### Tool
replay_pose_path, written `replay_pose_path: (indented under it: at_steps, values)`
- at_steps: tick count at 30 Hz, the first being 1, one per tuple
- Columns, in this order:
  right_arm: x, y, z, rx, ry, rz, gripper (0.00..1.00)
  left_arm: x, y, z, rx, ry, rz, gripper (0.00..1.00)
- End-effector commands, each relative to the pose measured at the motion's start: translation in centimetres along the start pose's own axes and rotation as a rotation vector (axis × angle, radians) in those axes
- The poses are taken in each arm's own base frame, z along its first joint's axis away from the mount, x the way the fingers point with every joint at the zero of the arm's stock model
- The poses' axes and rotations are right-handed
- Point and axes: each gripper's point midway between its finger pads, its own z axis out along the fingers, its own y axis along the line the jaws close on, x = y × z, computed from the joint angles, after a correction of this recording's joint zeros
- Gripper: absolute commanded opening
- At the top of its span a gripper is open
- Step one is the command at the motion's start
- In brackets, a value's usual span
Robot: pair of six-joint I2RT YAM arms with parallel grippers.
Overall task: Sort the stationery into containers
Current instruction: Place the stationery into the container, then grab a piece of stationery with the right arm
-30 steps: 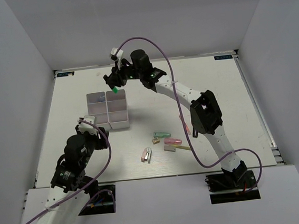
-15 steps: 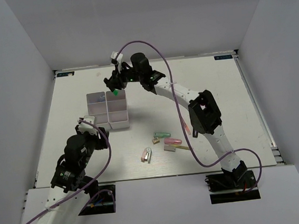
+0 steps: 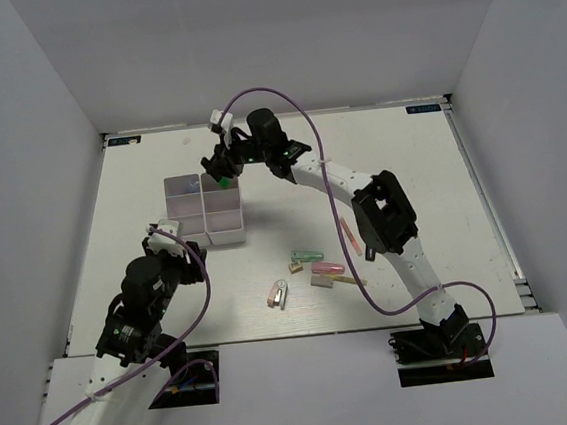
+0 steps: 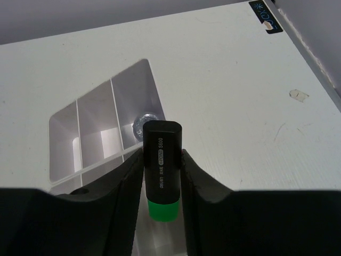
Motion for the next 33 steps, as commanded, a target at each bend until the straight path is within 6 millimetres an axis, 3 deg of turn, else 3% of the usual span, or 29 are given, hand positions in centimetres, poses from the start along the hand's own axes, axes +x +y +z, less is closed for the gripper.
replay_pose_path:
  at_steps: [1,2,8,10,13,14,15,16,18,19,20,21,22,23,24,25,26,27,28,29,30,31,32,33]
  values:
    - [-1.1,0.1,-0.3,-0.01,-0.029,-0.055,0.4,-0.3,0.3,0.1,-0.015,-0.019,-0.013,0.73]
    - [-1.0,0.1,-0.3,-0.011,-0.026,-0.059,0.45,-0.4,0.3,0.0,-0.018,-0.024,-0.011,0.73]
    - [-2.0,0.2,-0.8,-0.004,-0.032,-0.073,0.6,-0.4,0.3,0.1,-0.017,-0.022,-0.011,0.73]
    - [-2.6,0.1,-1.1,0.002,-0.036,-0.084,0.6,-0.4,0.3,0.0,-0.017,-0.024,-0.012,0.73]
    - [-5.5,0.4,-2.1,0.012,-0.07,-0.1,0.51,-0.2,0.3,0.1,-0.018,-0.021,-0.014,0.67]
    - [-7.8,0.9,-3.3,0.02,-0.085,-0.095,0.3,-0.3,0.2,0.1,-0.013,-0.025,-0.015,0.54]
    - [-9.3,0.8,-3.8,0.03,-0.097,-0.091,0.16,-0.2,0.1,0.1,-0.009,-0.023,-0.018,0.39]
    - [-9.4,0.3,-4.6,0.065,-0.064,-0.072,0.0,-0.1,0.0,0.2,-0.001,-0.024,-0.019,0.22]
    - [-12.3,0.9,-7.4,0.106,-0.007,-0.106,0.0,-0.2,-0.4,0.3,0.014,-0.02,-0.033,0.0]
    - [-10.4,1.7,-8.7,0.095,0.097,-0.066,0.0,0.1,-0.5,0.4,0.02,-0.004,-0.031,0.0]
    - [-10.1,2.6,-10.3,0.094,0.144,-0.076,0.0,0.3,-0.7,0.5,0.032,0.005,-0.03,0.0]
    - [-6.4,4.4,-12.4,0.051,0.294,-0.015,0.2,0.5,-1.2,0.5,0.061,0.027,-0.033,0.0]
    - [-6.2,5.4,-15.2,0.04,0.343,-0.128,0.46,0.9,-2.2,0.8,0.109,0.067,-0.031,0.05]
    - [-2.3,5.8,-16.5,0.045,0.457,-0.1,0.58,1.6,-2.5,0.7,0.128,0.109,-0.027,0.18]
    - [0.7,7.1,-19.2,0.018,0.59,-0.07,0.72,2.7,-3.8,1.0,0.194,0.205,-0.023,0.5]
    - [0.4,7.4,-21.3,0.072,0.612,-0.052,0.74,2.7,-5.1,0.7,0.266,0.241,-0.031,0.68]
    - [6.0,6.0,-24.5,0.239,0.807,0.042,0.74,2.9,-6.1,0.5,0.322,0.27,-0.043,0.78]
    - [7.3,6.1,-26.2,0.291,0.877,0.086,0.7,4.1,-6.5,1.0,0.333,0.346,-0.053,0.88]
    - [8.8,5.9,-28.1,0.385,0.926,0.189,0.63,3.7,-7.1,1.0,0.366,0.356,-0.071,0.91]
    - [9.9,4.5,-31.6,0.568,1.026,0.238,0.56,3.8,-7.3,1.0,0.372,0.37,-0.079,0.91]
    - [11.2,5.5,-33.3,0.58,1.097,0.293,0.5,4.5,-7.4,1.2,0.375,0.404,-0.082,0.92]
    - [12.5,5.8,-35.5,0.618,1.141,0.373,0.5,4.4,-7.4,1.3,0.373,0.407,-0.087,0.92]
    - [13.2,6.5,-35.9,0.646,1.141,0.455,0.52,4.4,-7.4,1.3,0.373,0.407,-0.087,0.92]
    - [14.8,7.9,-37.4,0.659,1.185,0.495,0.6,4.4,-7.5,1.3,0.374,0.403,-0.088,0.92]
